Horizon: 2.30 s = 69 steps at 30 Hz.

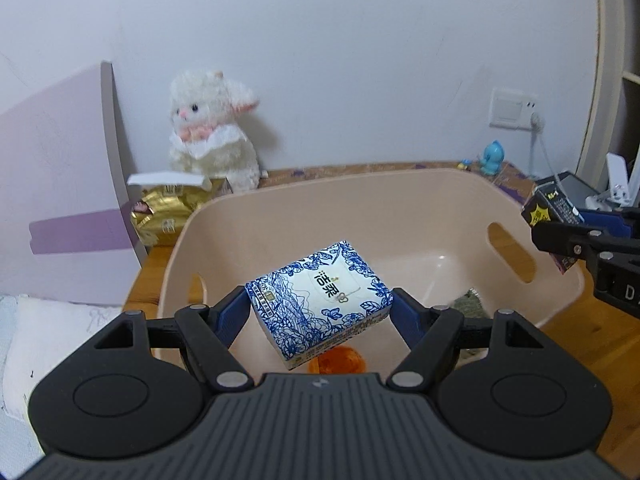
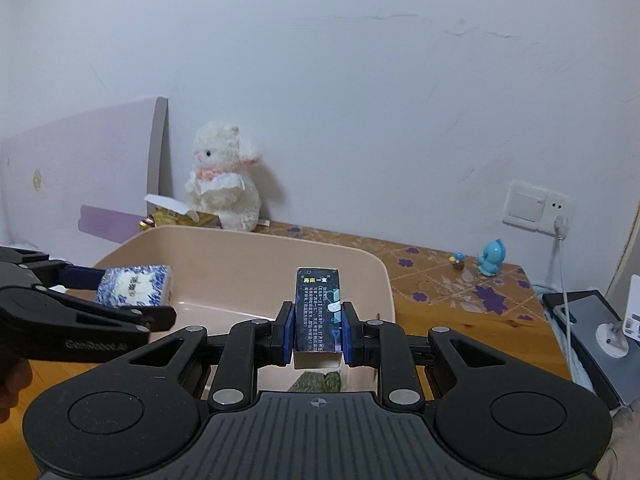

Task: Organize objects
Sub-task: 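Lift both boxes over the basket and open both tools to release them, then grasp the green plaid scrunchie with the left tool while the right tool grasps the white box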

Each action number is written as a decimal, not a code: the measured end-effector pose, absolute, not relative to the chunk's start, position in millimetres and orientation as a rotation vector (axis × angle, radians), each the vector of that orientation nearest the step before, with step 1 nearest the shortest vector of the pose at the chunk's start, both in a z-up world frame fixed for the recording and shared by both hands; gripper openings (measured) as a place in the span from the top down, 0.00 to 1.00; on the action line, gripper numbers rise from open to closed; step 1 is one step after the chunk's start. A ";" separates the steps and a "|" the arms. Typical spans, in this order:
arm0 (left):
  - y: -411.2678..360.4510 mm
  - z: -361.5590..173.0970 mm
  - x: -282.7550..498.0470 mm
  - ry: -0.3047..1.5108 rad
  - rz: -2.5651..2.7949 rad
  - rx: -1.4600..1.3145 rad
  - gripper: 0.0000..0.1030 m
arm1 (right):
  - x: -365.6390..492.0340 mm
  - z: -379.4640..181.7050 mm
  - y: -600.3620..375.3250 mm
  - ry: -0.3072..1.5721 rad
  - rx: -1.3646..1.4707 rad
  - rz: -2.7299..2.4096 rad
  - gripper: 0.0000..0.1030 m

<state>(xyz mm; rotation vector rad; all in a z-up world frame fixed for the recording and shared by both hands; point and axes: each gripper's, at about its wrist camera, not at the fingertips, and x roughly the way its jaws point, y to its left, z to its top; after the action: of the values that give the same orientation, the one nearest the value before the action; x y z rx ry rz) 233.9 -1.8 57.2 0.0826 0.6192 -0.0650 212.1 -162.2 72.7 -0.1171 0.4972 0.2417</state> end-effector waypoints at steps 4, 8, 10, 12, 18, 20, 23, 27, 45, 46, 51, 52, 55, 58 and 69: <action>-1.7 44.4 249.7 0.661 -0.054 0.083 0.25 | 227.0 59.8 -154.5 0.533 -0.135 0.244 0.80; -3.5 34.2 256.1 0.691 -0.053 0.089 0.25 | 236.5 51.2 -150.8 0.573 -0.152 0.242 0.80; -2.0 32.5 258.5 0.700 -0.047 0.072 0.25 | 239.0 48.5 -151.8 0.585 -0.144 0.239 0.80; -1.2 31.8 259.5 0.711 -0.042 0.067 0.25 | 239.0 48.5 -152.6 0.583 -0.141 0.238 0.80; 2.2 40.9 251.2 0.700 -0.024 0.054 0.14 | 226.4 62.1 -158.7 0.544 -0.130 0.237 0.47; 3.3 47.3 245.4 0.683 -0.018 0.049 0.08 | 220.7 70.0 -162.0 0.529 -0.126 0.234 0.42; 4.4 57.1 235.7 0.664 -0.008 0.043 0.07 | 210.0 80.4 -168.7 0.512 -0.118 0.230 0.35; 4.1 66.8 221.4 0.640 0.003 0.052 0.06 | 193.5 89.2 -175.1 0.494 -0.112 0.220 0.29; -4.1 51.6 148.8 0.674 -0.022 0.046 0.05 | 131.4 54.5 -196.4 0.613 -0.130 0.183 0.24; -5.4 47.6 146.4 0.683 -0.028 0.047 0.05 | 129.2 50.5 -197.1 0.622 -0.135 0.184 0.23; -11.3 27.8 138.8 0.731 -0.053 0.048 0.05 | 124.0 28.8 -198.4 0.674 -0.152 0.191 0.23; -12.4 23.7 138.4 0.743 -0.058 0.047 0.05 | 123.9 25.3 -198.3 0.682 -0.154 0.194 0.22; -15.1 10.5 139.3 0.786 -0.066 0.040 0.05 | 124.6 12.6 -197.4 0.708 -0.161 0.202 0.21; -17.5 -1.6 141.8 0.822 -0.088 0.034 0.05 | 126.8 2.1 -195.8 0.727 -0.162 0.208 0.16; -20.4 -28.8 163.7 0.880 -0.124 0.044 0.22 | 154.4 -33.5 -188.4 0.796 -0.140 0.216 0.16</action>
<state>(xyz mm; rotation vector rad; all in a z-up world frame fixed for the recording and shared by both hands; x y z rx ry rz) 163.7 -20.4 -28.8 0.0441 0.8797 -0.1240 154.3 -188.4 -33.5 -0.1397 0.7956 0.2156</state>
